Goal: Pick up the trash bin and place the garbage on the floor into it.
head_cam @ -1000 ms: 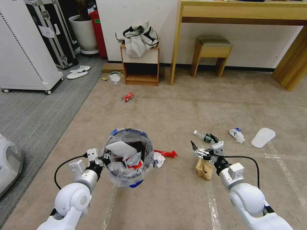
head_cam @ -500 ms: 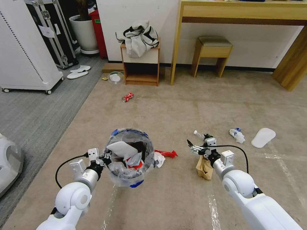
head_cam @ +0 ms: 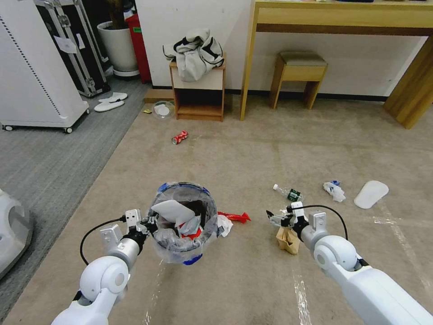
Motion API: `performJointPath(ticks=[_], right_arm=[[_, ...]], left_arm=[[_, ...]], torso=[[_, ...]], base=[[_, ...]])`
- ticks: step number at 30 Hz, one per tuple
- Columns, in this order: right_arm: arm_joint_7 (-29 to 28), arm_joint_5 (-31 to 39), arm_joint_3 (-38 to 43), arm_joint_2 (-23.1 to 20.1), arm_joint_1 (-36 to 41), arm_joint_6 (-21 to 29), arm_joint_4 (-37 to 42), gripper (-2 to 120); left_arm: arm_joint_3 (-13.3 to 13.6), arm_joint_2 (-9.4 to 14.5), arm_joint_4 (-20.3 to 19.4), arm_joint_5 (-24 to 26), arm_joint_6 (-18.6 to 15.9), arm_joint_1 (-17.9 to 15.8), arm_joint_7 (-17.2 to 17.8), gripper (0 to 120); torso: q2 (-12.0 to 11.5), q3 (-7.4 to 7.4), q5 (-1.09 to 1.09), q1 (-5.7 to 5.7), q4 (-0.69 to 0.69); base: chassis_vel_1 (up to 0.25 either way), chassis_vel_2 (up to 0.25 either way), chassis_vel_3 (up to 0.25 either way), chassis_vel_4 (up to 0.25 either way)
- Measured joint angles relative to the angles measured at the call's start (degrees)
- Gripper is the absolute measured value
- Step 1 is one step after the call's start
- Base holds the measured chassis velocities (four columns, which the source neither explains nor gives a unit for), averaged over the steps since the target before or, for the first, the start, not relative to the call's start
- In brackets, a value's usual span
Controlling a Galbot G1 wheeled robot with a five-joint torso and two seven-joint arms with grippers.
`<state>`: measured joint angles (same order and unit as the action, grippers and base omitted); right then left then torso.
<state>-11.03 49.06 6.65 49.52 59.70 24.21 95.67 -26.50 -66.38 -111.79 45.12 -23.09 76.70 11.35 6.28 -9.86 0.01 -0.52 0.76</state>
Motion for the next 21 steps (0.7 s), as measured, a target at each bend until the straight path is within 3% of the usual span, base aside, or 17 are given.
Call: performJointPath(ticks=[9,21], right_arm=[[-10.3,14.3,-5.8,0.0,-5.9,5.9,-2.2,100],[-15.4,19.2,-6.8,0.5,-7.5,7.1,-5.7,100]], left_arm=[[0.3,-0.3,-0.2,-0.5,0.1,0.7,-0.1,1],[0.2,-0.2,-0.4,-0.8,0.5,1.8,-0.6,1]], torso=[[0.0,0.0,0.0,0.0,-0.02],[0.0,0.0,0.0,0.0,0.0]], base=[[0.0,0.0,0.0,0.0],[0.0,0.0,0.0,0.0]])
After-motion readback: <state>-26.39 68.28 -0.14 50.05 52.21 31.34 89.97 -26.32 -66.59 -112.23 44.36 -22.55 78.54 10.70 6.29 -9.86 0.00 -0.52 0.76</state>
